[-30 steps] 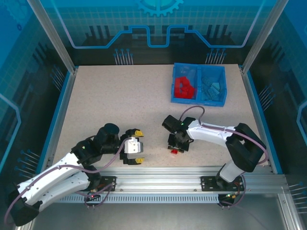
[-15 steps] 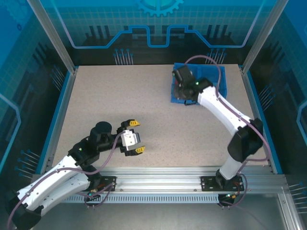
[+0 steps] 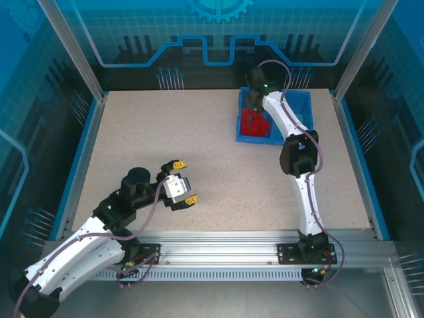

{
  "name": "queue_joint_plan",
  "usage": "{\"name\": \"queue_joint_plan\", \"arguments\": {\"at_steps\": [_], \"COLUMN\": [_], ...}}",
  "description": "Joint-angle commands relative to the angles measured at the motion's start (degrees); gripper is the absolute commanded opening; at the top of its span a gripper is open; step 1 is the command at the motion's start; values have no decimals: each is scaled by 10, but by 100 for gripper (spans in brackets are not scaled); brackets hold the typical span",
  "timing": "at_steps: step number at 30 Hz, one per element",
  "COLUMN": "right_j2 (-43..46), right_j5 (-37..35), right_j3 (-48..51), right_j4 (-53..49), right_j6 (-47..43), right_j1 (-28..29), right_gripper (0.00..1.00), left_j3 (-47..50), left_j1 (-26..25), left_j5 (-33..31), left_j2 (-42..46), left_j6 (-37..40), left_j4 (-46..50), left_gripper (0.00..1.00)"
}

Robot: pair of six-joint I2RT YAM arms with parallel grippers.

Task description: Sort the legos into containers by color

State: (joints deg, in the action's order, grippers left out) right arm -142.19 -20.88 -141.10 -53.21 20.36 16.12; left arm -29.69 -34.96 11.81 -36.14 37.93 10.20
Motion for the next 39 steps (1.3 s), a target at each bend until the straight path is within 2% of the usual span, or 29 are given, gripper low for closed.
{"name": "queue_joint_plan", "arguments": {"at_steps": [1, 3, 5, 9, 13, 16, 18, 22, 26, 29, 31, 35, 38, 39], "right_j2": [-18, -7, 17, 99, 260, 411, 510, 692, 801, 827, 815, 732, 673, 664], "right_j5": [36, 45, 48, 58, 75, 93, 98, 61, 7, -44, -51, -28, 0, 9], "right_j3": [-72, -72, -54, 32, 241, 436, 564, 789, 971, 1076, 1121, 1125, 1166, 1157], "right_j4": [-63, -63, -60, -55, 18, 113, 183, 313, 437, 563, 641, 681, 832, 832], "right_j6": [-12, -13, -12, -14, -19, -26, -38, -75, -107, -144, -187, -214, -230, -228], "right_j1": [-4, -3, -4, -3, -2, -1, 2, 10, 3, 2, -4, -36, -62, -67], "right_gripper": [49, 53, 54, 53, 54, 56, 62, 86, 100, 100, 100, 100, 100, 100], "left_j3": [8, 8, 5, -14, 7, 27, 37, 69, 101, 113, 123, 138, 143, 139], "left_j1": [7, 8, 9, 9, 9, 18, 37, 92, 153, 196, 215, 234, 252, 256], "left_j5": [-13, -20, -44, -123, -257, -355, -384, -399, -387, -364, -342, -324, -300, -291], "left_j2": [2, -2, -13, -35, -46, -59, -67, -69, -85, -122, -148, -199, -233, -241], "left_j6": [-6, -10, -31, -130, -234, -276, -294, -333, -344, -346, -341, -328, -318, -316], "left_j4": [-11, -15, -23, -29, -87, -111, -113, -132, -172, -203, -237, -311, -351, -355], "left_gripper": [99, 99, 99, 99, 99, 99, 99, 99, 99, 99, 99, 99, 99, 99]}}
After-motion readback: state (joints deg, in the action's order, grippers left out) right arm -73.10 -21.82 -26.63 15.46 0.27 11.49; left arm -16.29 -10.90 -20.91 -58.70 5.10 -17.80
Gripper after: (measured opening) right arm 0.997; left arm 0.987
